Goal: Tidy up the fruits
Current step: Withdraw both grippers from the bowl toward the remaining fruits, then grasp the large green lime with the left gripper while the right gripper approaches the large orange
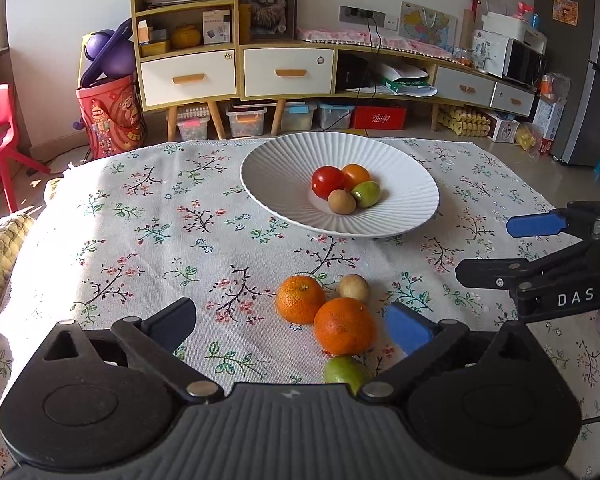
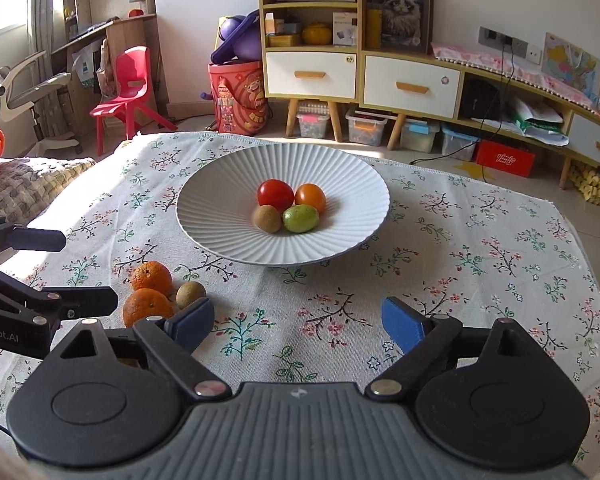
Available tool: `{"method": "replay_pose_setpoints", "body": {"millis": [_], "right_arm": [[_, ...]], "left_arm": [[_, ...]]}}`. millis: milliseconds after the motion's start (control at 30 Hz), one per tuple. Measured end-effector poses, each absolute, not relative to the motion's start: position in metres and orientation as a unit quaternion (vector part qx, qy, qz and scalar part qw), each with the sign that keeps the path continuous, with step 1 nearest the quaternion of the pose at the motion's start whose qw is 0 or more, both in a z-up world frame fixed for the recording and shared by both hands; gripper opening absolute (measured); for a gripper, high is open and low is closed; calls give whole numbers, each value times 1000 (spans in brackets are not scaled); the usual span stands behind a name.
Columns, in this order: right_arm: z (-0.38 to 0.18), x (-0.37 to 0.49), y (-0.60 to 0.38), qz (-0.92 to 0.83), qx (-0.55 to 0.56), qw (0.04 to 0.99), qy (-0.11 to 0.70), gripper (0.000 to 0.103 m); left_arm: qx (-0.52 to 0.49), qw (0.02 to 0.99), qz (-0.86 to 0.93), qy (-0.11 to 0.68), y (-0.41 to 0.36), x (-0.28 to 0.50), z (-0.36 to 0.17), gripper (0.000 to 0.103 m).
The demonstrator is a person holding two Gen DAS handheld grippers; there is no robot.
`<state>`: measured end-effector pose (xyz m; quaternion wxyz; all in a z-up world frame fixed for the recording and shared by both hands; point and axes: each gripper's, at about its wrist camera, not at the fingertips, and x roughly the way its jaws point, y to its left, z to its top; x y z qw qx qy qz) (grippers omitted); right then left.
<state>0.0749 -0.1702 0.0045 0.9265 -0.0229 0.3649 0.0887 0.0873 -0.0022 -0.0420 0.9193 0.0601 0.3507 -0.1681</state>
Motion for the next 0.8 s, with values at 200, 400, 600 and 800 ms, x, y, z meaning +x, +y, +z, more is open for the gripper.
{"method": "replay_pose_setpoints", "body": {"millis": [200, 400, 600, 800], "right_arm": [[-4, 66, -169, 87, -35, 924, 371, 95], [-11, 60, -169, 82, -43, 923, 373, 98], [-18, 53, -167, 89, -52, 919, 380, 99], [-23, 50, -164, 96, -66, 915, 386, 100]], "left_arm": [[73, 915, -166, 360, 4, 76, -53, 92], [78, 911, -159, 372, 14, 67, -65, 92], [83, 908, -157, 380, 22, 59, -76, 92], [89, 903, -154, 390, 23, 57, -85, 92]]}}
